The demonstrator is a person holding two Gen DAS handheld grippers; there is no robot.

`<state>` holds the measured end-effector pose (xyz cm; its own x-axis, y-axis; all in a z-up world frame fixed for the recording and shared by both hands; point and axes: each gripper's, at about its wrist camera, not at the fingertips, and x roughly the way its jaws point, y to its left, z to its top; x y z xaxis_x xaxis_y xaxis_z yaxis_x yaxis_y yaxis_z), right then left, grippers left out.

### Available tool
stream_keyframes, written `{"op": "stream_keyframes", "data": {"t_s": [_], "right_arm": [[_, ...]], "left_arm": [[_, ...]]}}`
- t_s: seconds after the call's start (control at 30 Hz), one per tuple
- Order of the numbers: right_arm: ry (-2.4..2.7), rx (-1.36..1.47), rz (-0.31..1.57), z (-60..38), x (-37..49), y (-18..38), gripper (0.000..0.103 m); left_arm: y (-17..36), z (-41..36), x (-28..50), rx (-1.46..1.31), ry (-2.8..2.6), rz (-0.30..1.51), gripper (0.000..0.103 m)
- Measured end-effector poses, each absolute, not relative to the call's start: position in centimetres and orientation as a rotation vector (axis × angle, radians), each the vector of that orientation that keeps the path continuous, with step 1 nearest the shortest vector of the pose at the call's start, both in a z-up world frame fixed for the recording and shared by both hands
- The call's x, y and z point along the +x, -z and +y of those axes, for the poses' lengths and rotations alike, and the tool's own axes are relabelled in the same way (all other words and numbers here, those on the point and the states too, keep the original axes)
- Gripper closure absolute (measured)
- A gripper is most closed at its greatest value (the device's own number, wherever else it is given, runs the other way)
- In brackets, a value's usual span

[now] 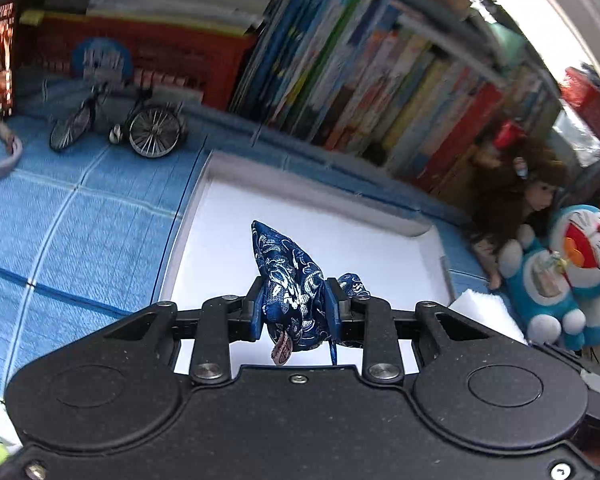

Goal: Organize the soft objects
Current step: 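Lift and carry the foam block and floral pouch over the white tray with both tools, then lower the floral pouch into the tray and open the left gripper while the right releases the foam block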

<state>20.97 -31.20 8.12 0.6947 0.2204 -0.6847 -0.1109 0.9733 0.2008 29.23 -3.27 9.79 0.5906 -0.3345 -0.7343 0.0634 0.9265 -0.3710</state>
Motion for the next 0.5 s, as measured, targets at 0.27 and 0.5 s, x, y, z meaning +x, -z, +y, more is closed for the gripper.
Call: {"op": "stream_keyframes", "data": {"t_s": [0.27, 0.5], "right_arm": [[-0.18, 0.104, 0.861, -30.1, 23.2, -6.6, 0.044], [-0.159, 0.08, 0.917, -29.4, 24.8, -5.6, 0.041]], "left_arm": [[-7.8, -3.9, 31.1, -0.319, 0.236, 0.981, 0.075], [-6.8, -4.5, 32.1, -0.316, 0.235, 1.015, 0.074]]}}
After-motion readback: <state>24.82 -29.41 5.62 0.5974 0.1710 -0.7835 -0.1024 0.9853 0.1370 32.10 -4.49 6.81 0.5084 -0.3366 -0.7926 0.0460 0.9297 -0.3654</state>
